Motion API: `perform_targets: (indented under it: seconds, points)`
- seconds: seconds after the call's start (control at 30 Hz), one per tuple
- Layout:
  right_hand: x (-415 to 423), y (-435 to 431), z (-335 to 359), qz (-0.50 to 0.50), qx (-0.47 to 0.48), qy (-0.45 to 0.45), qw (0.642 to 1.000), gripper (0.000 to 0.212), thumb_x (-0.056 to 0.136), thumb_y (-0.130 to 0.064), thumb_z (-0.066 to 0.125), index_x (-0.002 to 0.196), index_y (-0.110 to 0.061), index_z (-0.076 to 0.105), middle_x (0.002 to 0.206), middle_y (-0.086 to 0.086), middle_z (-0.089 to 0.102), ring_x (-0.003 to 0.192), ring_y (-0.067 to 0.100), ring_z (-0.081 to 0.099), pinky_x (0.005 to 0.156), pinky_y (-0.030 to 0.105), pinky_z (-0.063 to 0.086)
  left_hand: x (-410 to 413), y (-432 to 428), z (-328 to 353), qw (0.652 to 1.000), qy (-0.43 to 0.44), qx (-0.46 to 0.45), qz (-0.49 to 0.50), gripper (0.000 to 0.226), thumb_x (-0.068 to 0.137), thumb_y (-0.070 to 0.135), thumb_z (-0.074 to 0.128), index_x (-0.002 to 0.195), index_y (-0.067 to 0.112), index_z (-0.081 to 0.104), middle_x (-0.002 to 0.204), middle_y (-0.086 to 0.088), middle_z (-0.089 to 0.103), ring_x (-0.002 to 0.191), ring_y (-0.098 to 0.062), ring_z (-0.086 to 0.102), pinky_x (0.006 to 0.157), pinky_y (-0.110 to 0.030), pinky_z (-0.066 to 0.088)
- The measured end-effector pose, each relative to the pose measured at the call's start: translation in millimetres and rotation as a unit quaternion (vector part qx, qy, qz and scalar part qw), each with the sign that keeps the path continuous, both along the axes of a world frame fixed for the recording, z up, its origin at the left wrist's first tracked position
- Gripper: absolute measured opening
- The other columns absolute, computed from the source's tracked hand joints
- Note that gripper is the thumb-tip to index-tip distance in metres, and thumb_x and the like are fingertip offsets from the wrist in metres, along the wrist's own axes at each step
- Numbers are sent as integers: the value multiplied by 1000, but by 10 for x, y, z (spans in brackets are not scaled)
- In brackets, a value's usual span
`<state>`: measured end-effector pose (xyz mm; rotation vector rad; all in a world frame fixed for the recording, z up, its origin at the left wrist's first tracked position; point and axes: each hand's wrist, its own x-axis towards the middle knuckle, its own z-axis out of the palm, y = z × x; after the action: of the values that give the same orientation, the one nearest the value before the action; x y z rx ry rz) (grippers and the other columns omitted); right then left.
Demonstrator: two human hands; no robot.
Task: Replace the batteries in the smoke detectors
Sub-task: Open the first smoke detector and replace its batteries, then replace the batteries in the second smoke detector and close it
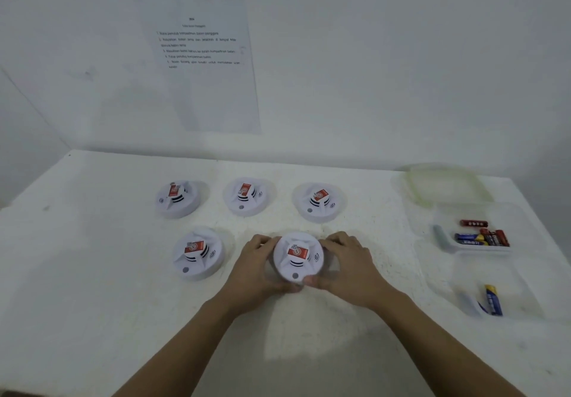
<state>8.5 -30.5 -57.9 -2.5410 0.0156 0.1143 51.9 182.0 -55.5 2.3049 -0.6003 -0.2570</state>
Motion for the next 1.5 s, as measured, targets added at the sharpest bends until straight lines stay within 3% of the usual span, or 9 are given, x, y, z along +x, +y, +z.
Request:
perform_targets:
  seconds: [0.2,0.5,0.63,0.73,0.87,0.97,1.13,1.33,1.5]
  points:
    - [-12,-13,111,-15,71,21,997,95,55,-76,75,137,-38,47,119,-16,50,114,9,48,97,34,47,32,202,25,998,53,-30,-17,77,72,49,86,138,42,46,123,22,52,111,1,51,85,-18,47]
    - [-67,326,422,-63,235,-163,956,39,79,-35,82,114,-35,64,104,-17,66,103,1,60,81,5,39,43,834,389,987,-43,-125,90,28,87,31,77,111,40,65,97,13,64,80,-7,60,68,-16,49]
    - [93,718,574,-10,240,-174,955,27,84,-32,78,108,-30,67,95,-14,66,96,5,60,77,3,40,133,1159,350,980,-106,-82,149,32,87,28,77,114,36,63,105,10,64,95,-6,59,77,-10,45]
    - [265,1043,520,45,198,-139,969,37,84,-39,77,117,-30,62,102,-15,63,99,6,58,82,7,39,188,1356,321,981,-102,-8,162,44,84,35,79,124,33,60,116,16,58,109,-11,51,94,-32,45]
    - [478,1375,373,109,108,-53,987,65,82,-40,78,138,-23,50,127,-8,55,113,7,53,94,21,44,331,1549,89,990,-68,76,97,39,74,74,67,103,60,46,101,34,52,103,-9,54,90,-37,49]
    - [584,1536,254,126,60,7,990,74,81,-34,80,142,-14,44,132,3,53,121,21,50,96,30,42,481,1667,-210,985,-95,126,62,62,63,95,49,109,55,45,107,27,53,105,-9,55,89,-40,53]
    - [651,1620,123,133,36,-10,990,49,81,-29,79,121,-7,61,115,8,61,106,26,49,88,31,36,528,1668,-314,986,-125,101,46,68,76,75,61,123,27,55,109,10,62,99,-16,60,83,-44,54]
    - [626,1527,181,106,161,-33,981,55,80,-23,82,130,-20,59,119,-4,59,106,12,55,77,14,44,414,1660,59,997,-21,-37,66,89,61,66,84,137,35,51,129,23,58,121,-5,54,102,-35,49]
    - [473,1355,615,61,319,-99,941,46,85,-26,79,128,-28,62,128,-16,58,117,1,56,89,24,55,258,1457,636,991,23,-111,70,80,69,53,82,136,59,38,126,42,48,112,13,52,80,-10,46]
